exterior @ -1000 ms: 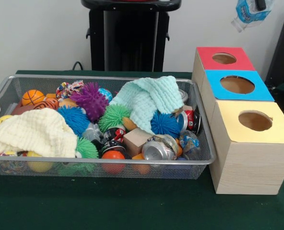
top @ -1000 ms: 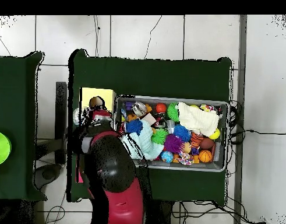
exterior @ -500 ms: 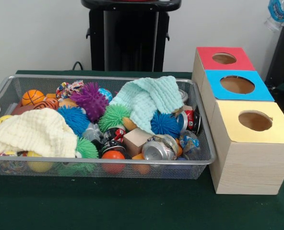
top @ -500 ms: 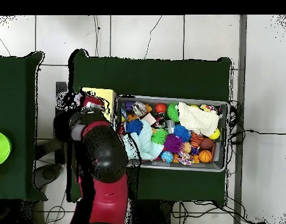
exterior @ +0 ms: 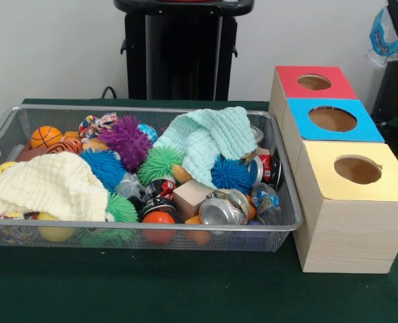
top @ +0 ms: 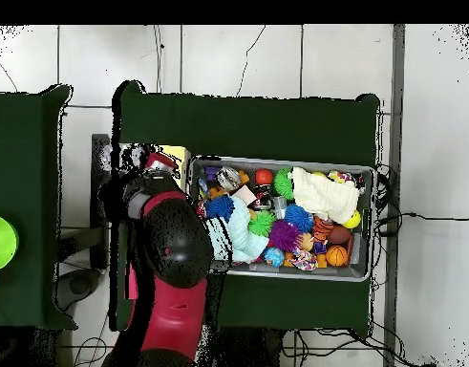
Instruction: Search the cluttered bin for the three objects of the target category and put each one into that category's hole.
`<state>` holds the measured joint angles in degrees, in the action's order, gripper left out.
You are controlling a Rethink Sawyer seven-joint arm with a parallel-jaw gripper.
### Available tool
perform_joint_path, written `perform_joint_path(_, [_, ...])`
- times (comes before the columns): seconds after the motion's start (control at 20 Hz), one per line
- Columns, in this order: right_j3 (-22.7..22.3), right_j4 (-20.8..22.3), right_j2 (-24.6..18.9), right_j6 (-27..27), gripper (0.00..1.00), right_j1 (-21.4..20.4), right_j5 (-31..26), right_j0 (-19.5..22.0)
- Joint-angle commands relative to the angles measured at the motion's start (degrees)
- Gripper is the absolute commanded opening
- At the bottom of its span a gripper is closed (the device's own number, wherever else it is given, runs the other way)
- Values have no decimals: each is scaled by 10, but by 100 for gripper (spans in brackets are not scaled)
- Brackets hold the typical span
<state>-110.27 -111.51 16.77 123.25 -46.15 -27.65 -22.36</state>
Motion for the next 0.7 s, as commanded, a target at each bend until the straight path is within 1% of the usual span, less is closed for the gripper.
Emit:
perform_joint_path(0.05, [-8,-44,-28,-152,0,38,-53,13])
perform_joint_path(0.3, [-20,-70,-22,-210,0,57,-79,19])
perform_joint_path(0.55, [-10,-88,-16,-219,0,73,-87,12])
perform_joint_path(0.7, [2,-116,-11,-226,0,91,-90,0])
